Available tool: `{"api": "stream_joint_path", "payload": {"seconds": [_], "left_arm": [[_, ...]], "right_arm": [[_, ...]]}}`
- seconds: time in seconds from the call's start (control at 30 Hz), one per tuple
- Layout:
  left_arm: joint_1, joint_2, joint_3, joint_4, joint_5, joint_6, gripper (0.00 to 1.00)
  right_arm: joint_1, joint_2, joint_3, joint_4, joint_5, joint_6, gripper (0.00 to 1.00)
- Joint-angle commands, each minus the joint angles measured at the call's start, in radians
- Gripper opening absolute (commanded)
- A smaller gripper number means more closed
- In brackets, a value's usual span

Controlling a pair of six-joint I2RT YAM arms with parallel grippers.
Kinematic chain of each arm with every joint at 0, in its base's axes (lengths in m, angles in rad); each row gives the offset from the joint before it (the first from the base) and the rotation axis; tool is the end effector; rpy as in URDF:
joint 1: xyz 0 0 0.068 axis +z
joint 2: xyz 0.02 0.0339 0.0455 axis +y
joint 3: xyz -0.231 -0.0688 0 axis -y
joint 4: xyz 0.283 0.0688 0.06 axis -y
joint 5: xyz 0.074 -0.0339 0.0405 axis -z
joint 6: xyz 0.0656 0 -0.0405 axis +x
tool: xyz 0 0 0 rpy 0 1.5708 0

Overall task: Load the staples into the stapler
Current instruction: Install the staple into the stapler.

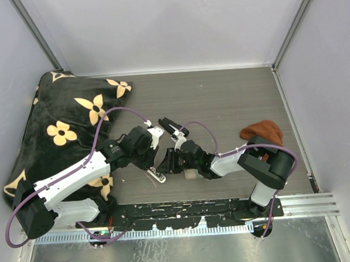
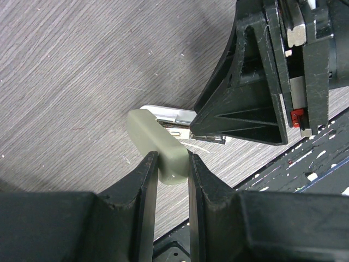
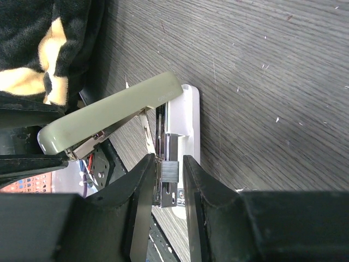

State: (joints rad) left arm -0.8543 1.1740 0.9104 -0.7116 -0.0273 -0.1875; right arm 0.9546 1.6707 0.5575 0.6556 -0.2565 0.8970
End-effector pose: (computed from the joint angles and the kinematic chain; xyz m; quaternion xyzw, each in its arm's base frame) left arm 0.1970 -0.2235 0.1952 0.3090 0.9046 -0.1347 0.2610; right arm 0.1859 0.2913 0.0552 -0.0918 0.8398 0.4840 0.2282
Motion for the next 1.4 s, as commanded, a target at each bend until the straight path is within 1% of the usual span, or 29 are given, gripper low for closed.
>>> {"api": "stream_joint_path", "payload": {"seconds": [0.0, 0.47, 0.7, 0.8, 1.0, 1.23, 1.37], "left_arm": [[0.001, -0.011, 0.024, 0.016, 0.037, 0.009, 0.00], [0.000, -0.013, 0.025, 0.018, 0.033, 0.010, 0.00], [0.001, -0.010, 0.023, 0.016, 0.032, 0.013, 0.00], [-0.002, -0.003, 0.024, 0.017, 0.036, 0.015, 0.00], [-0.030, 0.024, 0.031, 0.016, 0.028, 0.015, 0.00], [-0.034, 0.029, 0.030, 0.031, 0.036, 0.006, 0.00], [-0.035, 0.037, 0.027, 0.036, 0.054, -0.003, 0.00]], "right_arm": [[0.007, 0.004, 0.038, 0.011, -0.004, -0.010, 0.33], [0.012, 0.001, 0.039, -0.007, -0.001, -0.013, 0.30], [0.012, -0.031, 0.038, -0.003, 0.007, -0.014, 0.21], [0.011, -0.061, 0.050, -0.033, 0.017, -0.035, 0.19], [0.011, -0.149, 0.075, -0.151, 0.081, -0.122, 0.19], [0.013, -0.252, 0.062, -0.244, 0.134, -0.202, 0.19], [0.050, -0.329, 0.044, -0.290, 0.165, -0.279, 0.19]]}}
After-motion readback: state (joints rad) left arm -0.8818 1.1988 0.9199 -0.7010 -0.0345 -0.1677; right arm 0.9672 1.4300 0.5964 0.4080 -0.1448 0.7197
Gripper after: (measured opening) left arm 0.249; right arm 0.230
